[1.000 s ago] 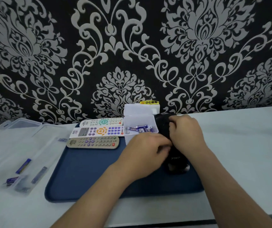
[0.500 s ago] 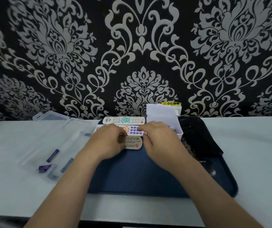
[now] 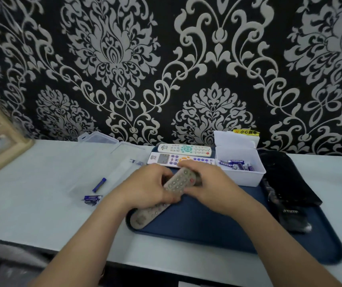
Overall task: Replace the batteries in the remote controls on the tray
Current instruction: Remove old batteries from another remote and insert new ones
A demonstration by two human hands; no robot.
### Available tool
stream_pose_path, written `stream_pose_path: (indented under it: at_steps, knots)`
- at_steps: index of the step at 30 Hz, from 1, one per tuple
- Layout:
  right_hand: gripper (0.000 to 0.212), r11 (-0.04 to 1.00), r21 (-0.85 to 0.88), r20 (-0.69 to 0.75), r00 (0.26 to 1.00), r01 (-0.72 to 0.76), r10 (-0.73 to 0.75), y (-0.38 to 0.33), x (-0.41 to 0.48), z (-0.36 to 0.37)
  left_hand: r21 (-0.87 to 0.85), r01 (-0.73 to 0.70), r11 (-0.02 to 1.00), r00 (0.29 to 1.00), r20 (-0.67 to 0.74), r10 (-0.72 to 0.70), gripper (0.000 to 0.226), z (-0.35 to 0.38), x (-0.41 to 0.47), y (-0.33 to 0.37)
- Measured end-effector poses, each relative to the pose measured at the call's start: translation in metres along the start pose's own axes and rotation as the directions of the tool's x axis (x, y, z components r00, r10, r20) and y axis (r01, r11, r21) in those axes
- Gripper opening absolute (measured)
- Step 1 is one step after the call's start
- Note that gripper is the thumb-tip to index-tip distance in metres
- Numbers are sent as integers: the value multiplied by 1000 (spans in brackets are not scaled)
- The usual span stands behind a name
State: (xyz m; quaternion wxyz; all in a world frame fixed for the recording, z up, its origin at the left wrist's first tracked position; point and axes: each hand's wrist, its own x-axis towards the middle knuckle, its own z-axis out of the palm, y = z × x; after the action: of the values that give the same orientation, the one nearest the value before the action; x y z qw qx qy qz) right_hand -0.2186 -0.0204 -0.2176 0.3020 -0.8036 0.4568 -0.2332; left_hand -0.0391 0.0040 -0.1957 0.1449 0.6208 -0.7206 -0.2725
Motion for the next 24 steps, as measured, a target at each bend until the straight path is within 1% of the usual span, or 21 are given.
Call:
stream_pose_path:
  at_steps: [1, 2, 3, 4, 5, 6, 7, 8, 9, 10, 11, 12, 14, 15, 16, 17, 18, 19, 20, 22, 24]
  knots:
    - [56, 958, 282, -69, 995, -48, 70, -6, 1, -3, -133, -19, 991, 996, -91, 7, 21, -1, -2, 2]
    - [55, 817, 570, -76, 984, -90, 161, -12, 1, -5, -220, -47, 974, 977, -213, 0, 18, -1, -3, 4]
    - [52, 624, 769, -13, 973, -136, 229, -18, 1, -7, -227, -76, 971, 937, -350, -8, 17, 2, -3, 6]
    - [50, 478, 857, 79, 965, -193, 248, -23, 1, -4, -160, -97, 982, 878, -478, 9, 16, 5, -3, 9]
    - [47, 427, 871, 154, 961, -241, 229, -27, 1, 0, -65, -107, 992, 824, -564, 52, 14, 10, -3, 14]
    - [41, 429, 866, 186, 961, -258, 202, -31, 1, 6, 4, -123, 992, 795, -598, 100, 13, 14, -3, 19]
    - [32, 447, 861, 172, 966, -242, 191, -35, 0, 10, 26, -138, 990, 794, -595, 127, 17, 18, -4, 24]
    - [23, 464, 864, 119, 974, -198, 194, -37, 0, 13, -5, -157, 988, 813, -568, 126, 27, 20, -3, 26]
    - [15, 466, 874, 50, 978, -140, 201, -37, 1, 12, -106, -172, 979, 842, -532, 91, 37, 18, -4, 27]
    - [12, 445, 891, -5, 979, -89, 206, -35, 1, 9, -258, -188, 948, 871, -489, 39, 46, 14, -4, 29]
    - [13, 402, 914, -37, 977, -53, 212, -33, 1, 3, -412, -208, 887, 894, -448, 2, 48, 10, -5, 29]
    - [14, 333, 942, -46, 975, -29, 217, -30, 1, -5, -476, -227, 849, 895, -446, -11, 46, 7, -4, 27]
    - [12, 203, 979, -34, 979, -8, 200, -24, -1, -17, -404, -188, 895, 866, -497, -42, 35, 3, -3, 20]
    - [16, 162, 987, -21, 982, -10, 186, -23, -1, -19, -398, -152, 905, 877, -477, -62, 28, 2, -3, 17]
    - [22, 135, 991, -13, 984, -11, 177, -22, -2, -19, -455, -123, 882, 912, -403, -80, 21, 2, -4, 16]
    - [27, 117, 993, -13, 984, -8, 175, -22, -1, -19, -547, -102, 831, 949, -305, -85, 17, 2, -6, 18]
    - [29, 102, 995, -22, 984, 3, 179, -23, -1, -18, -629, -87, 772, 971, -228, -77, 16, 4, -6, 21]
    - [30, 84, 996, -33, 983, 18, 183, -24, 0, -15, -685, -93, 723, 976, -206, -70, 15, 6, -7, 23]
    - [30, 64, 997, -41, 981, 30, 191, -24, 1, -13, -704, -114, 701, 971, -228, -71, 14, 8, -8, 26]
    - [22, 61, 998, -44, 974, 30, 224, -23, 4, -11, -730, -155, 666, 955, -284, -89, 14, 14, -6, 32]
    - [25, 124, 992, -40, 970, 10, 240, -22, 6, -10, -736, -187, 650, 939, -328, -101, 14, 22, -4, 35]
